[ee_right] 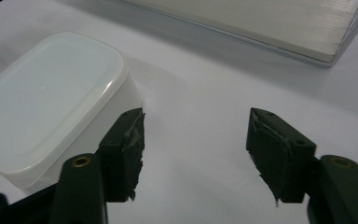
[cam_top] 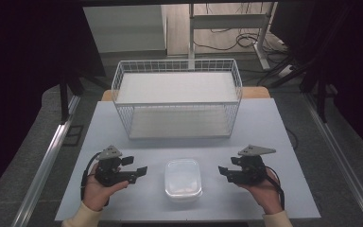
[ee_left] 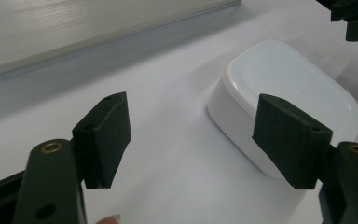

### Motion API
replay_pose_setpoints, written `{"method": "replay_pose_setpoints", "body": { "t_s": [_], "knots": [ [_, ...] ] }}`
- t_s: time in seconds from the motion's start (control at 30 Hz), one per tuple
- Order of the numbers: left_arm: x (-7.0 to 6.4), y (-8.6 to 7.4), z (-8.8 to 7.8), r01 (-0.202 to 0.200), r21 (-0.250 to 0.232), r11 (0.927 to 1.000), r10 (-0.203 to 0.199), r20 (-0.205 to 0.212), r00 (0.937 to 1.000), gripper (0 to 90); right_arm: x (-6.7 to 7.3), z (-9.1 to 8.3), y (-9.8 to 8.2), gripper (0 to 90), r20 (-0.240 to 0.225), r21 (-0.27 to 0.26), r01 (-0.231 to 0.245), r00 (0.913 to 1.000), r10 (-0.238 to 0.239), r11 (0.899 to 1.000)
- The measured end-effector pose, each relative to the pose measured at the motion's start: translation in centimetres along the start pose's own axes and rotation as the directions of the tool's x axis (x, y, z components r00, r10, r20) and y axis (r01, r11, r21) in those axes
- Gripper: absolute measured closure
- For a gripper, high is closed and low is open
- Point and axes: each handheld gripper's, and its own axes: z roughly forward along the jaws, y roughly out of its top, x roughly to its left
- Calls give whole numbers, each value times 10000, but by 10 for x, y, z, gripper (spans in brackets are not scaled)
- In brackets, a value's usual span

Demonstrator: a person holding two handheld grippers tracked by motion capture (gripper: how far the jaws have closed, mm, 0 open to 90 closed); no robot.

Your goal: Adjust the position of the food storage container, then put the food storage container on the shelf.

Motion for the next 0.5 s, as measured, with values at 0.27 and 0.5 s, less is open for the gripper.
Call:
{"method": "replay_pose_setpoints", "body": {
  "t_s": [0.27,0.5],
  "knots": [
    [-1,-1,1,166,198,9997,-170,214,9996,294,5,-1,2,337,-254,-337,132,9996,-140,9993],
    [-6,3,1,401,165,9991,-407,359,9985,289,13,-2,6,337,-659,-492,-224,9976,191,9985]
  ]
}}
